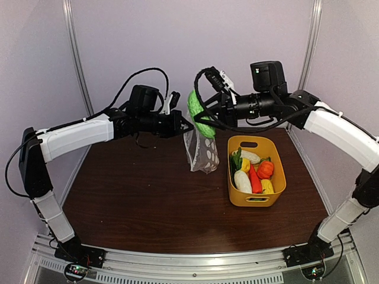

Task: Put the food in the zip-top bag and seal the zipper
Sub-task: Place the fake vegetable in the zipper food storage bag.

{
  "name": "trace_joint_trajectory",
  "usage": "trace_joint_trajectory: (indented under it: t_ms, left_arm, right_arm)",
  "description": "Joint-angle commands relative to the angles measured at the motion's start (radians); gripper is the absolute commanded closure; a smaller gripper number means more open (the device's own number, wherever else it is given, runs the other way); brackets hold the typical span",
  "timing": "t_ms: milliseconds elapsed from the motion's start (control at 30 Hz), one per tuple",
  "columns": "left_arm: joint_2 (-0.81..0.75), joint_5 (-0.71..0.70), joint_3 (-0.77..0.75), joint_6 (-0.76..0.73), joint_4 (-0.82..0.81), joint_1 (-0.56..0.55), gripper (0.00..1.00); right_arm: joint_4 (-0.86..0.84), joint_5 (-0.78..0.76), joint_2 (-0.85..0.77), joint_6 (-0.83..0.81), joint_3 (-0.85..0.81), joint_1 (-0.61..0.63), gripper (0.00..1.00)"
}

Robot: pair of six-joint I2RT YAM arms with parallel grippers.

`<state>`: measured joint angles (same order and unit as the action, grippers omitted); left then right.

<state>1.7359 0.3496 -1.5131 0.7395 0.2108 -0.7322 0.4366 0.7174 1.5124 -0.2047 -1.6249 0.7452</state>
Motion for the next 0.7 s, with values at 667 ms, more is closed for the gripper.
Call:
trace_joint_trajectory:
  t_ms: [667]
  left_arm:
    - [-0.087,0.176,-0.010,0.099,0.015,-0.007,1.00]
  right_arm:
    - [0.051,-0.179,0.195,-0.403,-0.184,0.147,0.94]
